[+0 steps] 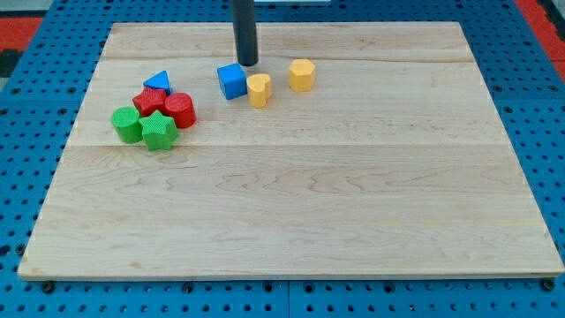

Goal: Move the yellow blocks to the right side of the blue cube

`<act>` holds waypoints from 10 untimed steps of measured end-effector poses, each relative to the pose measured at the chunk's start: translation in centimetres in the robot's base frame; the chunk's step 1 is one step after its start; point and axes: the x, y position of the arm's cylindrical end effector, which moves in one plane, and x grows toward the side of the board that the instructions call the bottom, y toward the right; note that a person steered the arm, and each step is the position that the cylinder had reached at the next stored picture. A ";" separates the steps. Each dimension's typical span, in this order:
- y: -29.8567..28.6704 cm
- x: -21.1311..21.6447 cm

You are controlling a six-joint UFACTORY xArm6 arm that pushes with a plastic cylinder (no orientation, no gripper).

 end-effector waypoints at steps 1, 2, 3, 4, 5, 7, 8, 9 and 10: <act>-1.3 2.9; -4.6 3.8; -7.2 4.9; -4.0 1.0; 4.1 -2.0; 9.1 0.2; 4.3 2.9; -1.1 4.7; -5.6 5.2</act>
